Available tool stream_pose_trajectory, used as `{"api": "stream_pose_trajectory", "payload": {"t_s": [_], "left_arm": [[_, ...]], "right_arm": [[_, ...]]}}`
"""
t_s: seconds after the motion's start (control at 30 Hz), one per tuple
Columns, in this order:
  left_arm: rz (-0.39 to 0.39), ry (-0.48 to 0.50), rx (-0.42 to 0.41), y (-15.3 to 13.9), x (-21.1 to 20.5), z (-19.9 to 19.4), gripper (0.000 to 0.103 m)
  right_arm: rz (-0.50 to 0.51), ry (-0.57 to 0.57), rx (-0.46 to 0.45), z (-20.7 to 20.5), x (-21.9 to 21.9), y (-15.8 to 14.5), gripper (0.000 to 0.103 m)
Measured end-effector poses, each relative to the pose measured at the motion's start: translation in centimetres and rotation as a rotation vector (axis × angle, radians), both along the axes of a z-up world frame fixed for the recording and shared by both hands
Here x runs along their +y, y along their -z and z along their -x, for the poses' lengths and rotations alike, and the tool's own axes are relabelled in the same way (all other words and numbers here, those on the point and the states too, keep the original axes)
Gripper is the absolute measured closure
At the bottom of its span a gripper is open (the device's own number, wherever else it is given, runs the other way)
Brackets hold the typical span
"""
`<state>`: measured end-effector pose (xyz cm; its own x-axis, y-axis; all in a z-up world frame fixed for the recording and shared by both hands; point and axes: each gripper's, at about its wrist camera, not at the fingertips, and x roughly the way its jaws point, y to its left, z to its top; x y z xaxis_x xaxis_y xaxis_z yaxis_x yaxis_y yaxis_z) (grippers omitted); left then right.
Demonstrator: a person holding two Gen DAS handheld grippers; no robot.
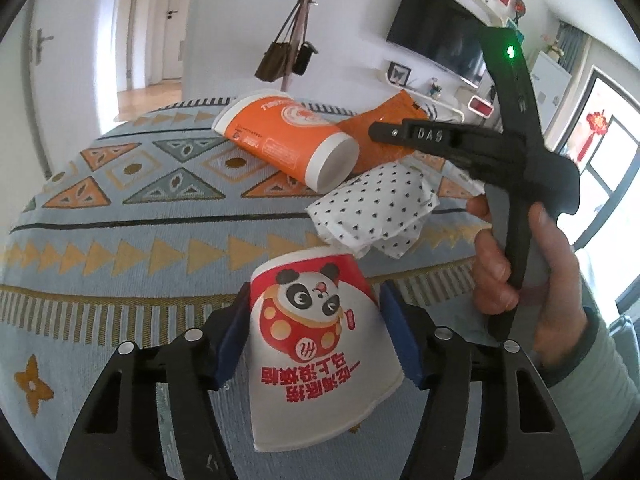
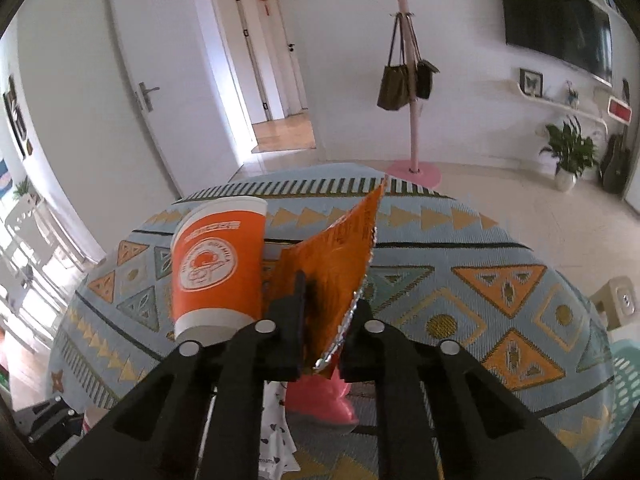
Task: Collect trash
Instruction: 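Grasp the red-white paper cup with the left tool while the right tool grasps the orange snack bag, then carry the paper cup and orange bag to the teal basket and release both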
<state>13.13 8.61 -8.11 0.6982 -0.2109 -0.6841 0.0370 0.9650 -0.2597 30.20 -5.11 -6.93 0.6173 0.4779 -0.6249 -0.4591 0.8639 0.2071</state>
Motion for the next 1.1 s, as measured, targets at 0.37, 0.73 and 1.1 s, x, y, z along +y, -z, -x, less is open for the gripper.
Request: {"api": "stream_pose_trajectory", "payload": {"t_s": [0.37, 0.73, 1.1], "left_arm": [[-0.001, 0.010, -0.098, -2.5, -0.5, 1.0, 0.043], [-0.065, 0.053, -0.182, -5.0, -3.1, 0.9, 0.043], [-0.089, 0.167, -0.249, -7.4, -9.1, -1.8, 0.043]], "right_arm": [[-0.041, 0.046, -0.083, 2.9, -2.9, -3.1, 0.101], [-0.124, 0.093, -0.167, 6.1, -7.7, -6.7, 0.102], [-0.156, 0.237, -0.234, 9.2, -16.6, -8.6, 0.102]]}}
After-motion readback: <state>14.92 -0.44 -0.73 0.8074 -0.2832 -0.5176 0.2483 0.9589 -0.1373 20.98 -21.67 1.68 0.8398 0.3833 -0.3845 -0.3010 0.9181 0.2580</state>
